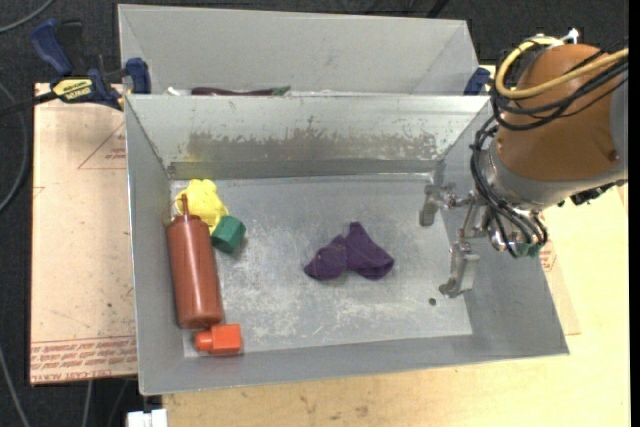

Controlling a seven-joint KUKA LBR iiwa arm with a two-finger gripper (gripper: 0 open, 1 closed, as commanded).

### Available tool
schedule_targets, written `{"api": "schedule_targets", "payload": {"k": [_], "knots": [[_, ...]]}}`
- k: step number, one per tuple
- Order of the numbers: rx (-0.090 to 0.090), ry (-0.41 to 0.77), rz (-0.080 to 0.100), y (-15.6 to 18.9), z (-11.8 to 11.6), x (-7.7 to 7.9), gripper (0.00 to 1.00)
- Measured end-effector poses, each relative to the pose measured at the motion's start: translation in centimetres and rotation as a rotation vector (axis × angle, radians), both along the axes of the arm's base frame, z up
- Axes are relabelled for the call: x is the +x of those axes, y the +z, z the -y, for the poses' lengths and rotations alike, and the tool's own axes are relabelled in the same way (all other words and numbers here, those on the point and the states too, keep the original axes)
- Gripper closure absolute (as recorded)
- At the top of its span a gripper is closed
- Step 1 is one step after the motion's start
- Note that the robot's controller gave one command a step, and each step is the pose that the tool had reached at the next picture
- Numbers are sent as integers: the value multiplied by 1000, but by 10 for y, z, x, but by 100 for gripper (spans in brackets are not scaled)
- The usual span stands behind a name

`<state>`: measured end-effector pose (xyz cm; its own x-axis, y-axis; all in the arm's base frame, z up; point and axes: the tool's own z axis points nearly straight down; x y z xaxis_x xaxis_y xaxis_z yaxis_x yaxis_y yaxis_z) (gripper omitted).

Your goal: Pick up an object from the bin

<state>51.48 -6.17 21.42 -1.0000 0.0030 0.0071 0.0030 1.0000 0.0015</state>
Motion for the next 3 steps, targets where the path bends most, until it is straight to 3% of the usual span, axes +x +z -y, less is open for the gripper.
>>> {"api": "schedule_targets", "payload": {"k": [1,2,3], "knots": [[-1,2,8,4,0,2,0],[-1,67,12,-40,-27,9,0],[0,202,14,-107,-32,32,0]]}}
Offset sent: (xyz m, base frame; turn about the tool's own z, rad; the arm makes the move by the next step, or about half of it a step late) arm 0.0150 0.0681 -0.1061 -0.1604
